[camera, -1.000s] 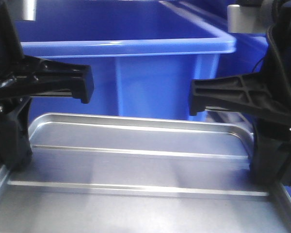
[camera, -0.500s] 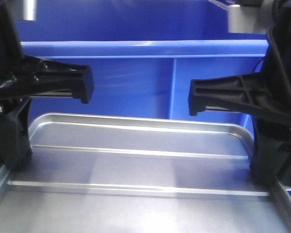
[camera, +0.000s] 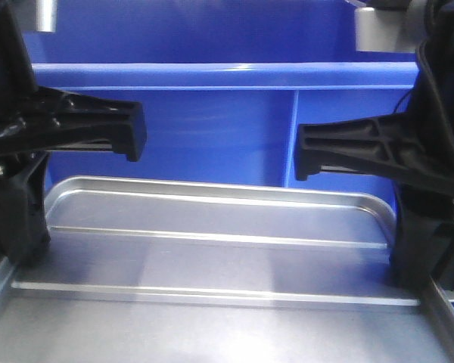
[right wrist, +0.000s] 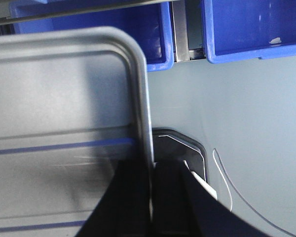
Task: Grab silver tray and place in blue box
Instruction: 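Carry the tray with both grippers up to the large blue bin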
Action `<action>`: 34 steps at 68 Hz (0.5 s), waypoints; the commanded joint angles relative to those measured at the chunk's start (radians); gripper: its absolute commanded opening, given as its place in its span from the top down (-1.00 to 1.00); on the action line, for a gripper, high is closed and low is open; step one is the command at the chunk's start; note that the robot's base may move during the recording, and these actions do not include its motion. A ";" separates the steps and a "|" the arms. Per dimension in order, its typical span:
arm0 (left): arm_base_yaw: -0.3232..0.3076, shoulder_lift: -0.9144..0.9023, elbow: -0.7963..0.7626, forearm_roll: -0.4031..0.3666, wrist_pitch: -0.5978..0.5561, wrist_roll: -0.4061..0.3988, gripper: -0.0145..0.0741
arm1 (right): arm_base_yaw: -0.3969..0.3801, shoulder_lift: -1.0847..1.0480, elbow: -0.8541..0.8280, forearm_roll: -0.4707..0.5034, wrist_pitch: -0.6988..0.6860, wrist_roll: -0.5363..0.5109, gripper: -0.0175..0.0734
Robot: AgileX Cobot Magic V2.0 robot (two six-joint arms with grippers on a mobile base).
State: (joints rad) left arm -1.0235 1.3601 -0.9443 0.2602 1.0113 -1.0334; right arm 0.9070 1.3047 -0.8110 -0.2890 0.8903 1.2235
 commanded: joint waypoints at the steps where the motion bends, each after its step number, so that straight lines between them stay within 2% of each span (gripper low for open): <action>1: -0.012 -0.028 -0.025 -0.012 -0.025 0.003 0.90 | 0.003 -0.030 -0.028 -0.030 -0.057 0.004 0.46; 34: -0.012 -0.028 -0.025 -0.012 -0.025 0.003 0.90 | 0.003 -0.030 -0.028 -0.030 -0.058 0.004 0.46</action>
State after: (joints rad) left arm -1.0235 1.3601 -0.9443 0.2602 1.0113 -1.0334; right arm 0.9070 1.3047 -0.8110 -0.2890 0.8903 1.2235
